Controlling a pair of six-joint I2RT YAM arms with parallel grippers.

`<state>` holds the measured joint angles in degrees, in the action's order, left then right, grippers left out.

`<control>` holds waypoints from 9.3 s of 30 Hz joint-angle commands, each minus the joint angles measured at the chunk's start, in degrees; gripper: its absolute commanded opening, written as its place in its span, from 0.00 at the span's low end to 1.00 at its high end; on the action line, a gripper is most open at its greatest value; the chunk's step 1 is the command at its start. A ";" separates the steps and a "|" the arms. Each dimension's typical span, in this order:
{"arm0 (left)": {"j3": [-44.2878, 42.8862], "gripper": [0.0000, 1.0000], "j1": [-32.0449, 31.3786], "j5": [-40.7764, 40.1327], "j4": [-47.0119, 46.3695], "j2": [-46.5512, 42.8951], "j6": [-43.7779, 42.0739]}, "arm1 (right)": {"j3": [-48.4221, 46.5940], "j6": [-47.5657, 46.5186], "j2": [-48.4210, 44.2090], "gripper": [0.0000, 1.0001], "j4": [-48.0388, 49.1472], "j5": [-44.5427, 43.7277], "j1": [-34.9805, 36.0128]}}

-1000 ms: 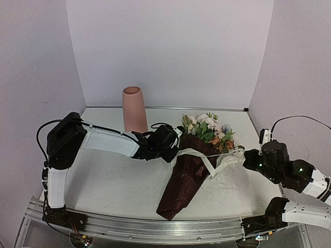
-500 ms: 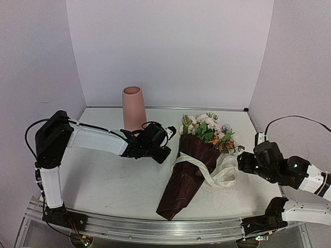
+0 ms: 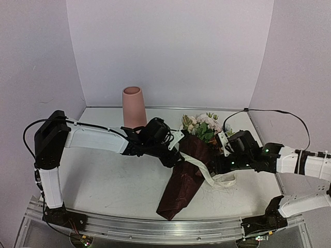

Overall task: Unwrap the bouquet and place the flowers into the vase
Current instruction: Untie the ribbon from the wrapping paper.

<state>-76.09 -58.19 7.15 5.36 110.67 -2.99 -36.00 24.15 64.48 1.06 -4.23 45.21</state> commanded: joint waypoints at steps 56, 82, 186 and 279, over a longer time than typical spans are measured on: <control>-2.56 0.34 0.09 -12.36 -1.23 1.66 -0.40 | -7.29 -3.37 15.46 0.38 4.31 2.44 0.90; -3.43 0.36 0.09 -9.71 -0.98 -0.53 -0.18 | -4.80 -2.38 7.49 0.37 2.32 3.27 0.90; -19.31 0.00 -6.05 -11.58 3.61 3.81 -10.34 | 2.85 26.58 -23.53 0.77 -18.16 -36.23 0.74; 12.62 0.65 -2.10 4.02 -15.43 -17.83 18.55 | -34.66 4.20 19.79 0.02 12.12 23.24 3.39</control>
<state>-61.16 -60.42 13.81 -6.79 90.38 14.20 -67.86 26.25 83.32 9.66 17.20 47.58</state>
